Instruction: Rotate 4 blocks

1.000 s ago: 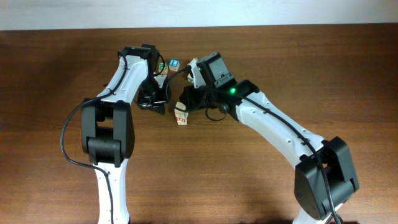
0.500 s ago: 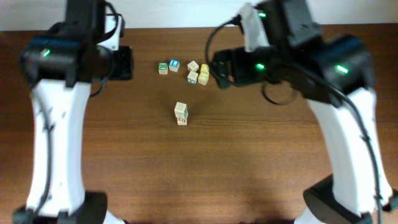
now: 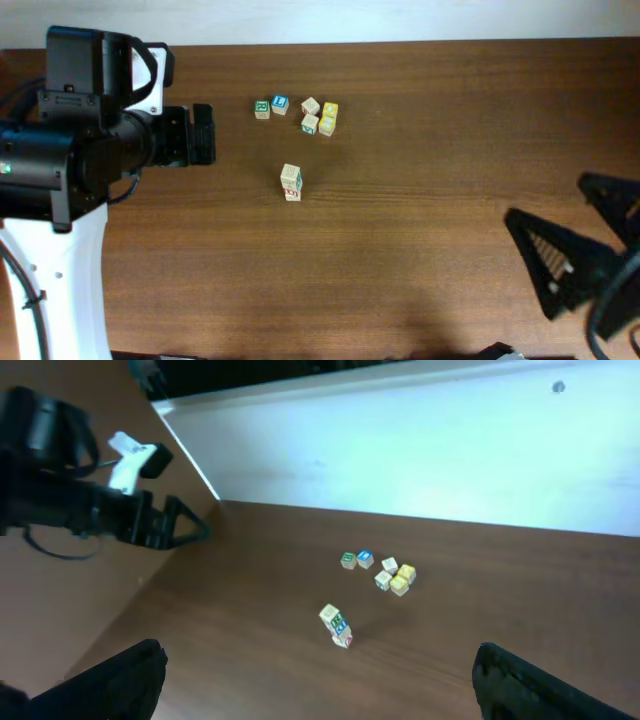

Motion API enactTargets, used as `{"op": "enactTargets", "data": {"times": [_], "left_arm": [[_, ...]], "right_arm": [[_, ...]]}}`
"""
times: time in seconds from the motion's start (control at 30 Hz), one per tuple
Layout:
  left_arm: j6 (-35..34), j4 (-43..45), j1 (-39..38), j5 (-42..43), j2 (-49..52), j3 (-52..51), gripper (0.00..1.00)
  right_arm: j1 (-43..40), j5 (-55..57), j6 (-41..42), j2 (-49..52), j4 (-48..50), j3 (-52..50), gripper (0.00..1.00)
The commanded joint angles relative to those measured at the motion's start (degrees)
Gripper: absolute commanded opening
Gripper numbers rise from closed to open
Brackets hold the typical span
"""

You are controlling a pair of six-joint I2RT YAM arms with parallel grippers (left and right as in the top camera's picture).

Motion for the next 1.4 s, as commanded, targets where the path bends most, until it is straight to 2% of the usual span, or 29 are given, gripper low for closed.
{"op": "enactTargets", "data": {"times": [0.0, 0.13, 0.2, 0.27, 0.4, 0.6, 0.67, 0.77, 0.97, 1.1, 1.37], "left_arm": [[0.31, -0.11, -0.02, -0.37, -0.57, 0.52, 0.99], [0.31, -0.11, -0.02, -0.37, -0.57, 0.52, 0.99], [0.31, -0.13, -0.02, -0.37, -0.57, 0.52, 0.99], [0.31, -0.11, -0.02, -0.37, -0.57, 0.52, 0.99], [0.28, -0.13, -0.02, -0.37, -0.57, 0.52, 0.99], [0.31, -0.11, -0.02, -0.37, -0.57, 0.52, 0.99], [0.31, -0.11, -0.02, -0.37, -0.57, 0.52, 0.99], [0.31, -0.11, -0.02, -0.37, -0.57, 0.52, 0.99], [0.31, -0.11, -0.02, -0.37, -0.57, 0.52, 0.99], [0.31, -0.11, -0.02, -0.37, -0.57, 0.52, 0.99], [0.31, -0.11, -0.02, -0.37, -0.57, 0.52, 0.99]], "right_arm": [[0.11, -0.50, 0.59, -1.36, -0.33, 0.00, 0.98], [-0.39, 7.06, -6.23, -1.55, -0.33, -1.55, 0.98], [-5.31, 9.18, -10.60, -2.38, 1.05, -7.04, 0.98], [-10.34, 8.63, -11.28, -5.66, 6.10, -16.11, 0.98], [-17.86, -0.70, -27.12, -20.44, 30.14, -49.18, 0.98], [-24.76, -7.04, -24.87, -44.74, 64.39, -101.04, 0.98], [-25.29, -7.08, -21.79, -51.08, 73.46, -113.24, 0.98], [-25.22, -9.05, -21.81, -61.72, 86.73, -132.69, 0.98], [-25.18, -9.92, -21.81, -73.31, 87.84, -145.33, 0.98], [-25.18, -11.15, -21.62, -73.44, 89.96, -150.16, 0.98], [-25.18, -11.10, -21.64, -73.44, 94.05, -151.95, 0.98]]}}
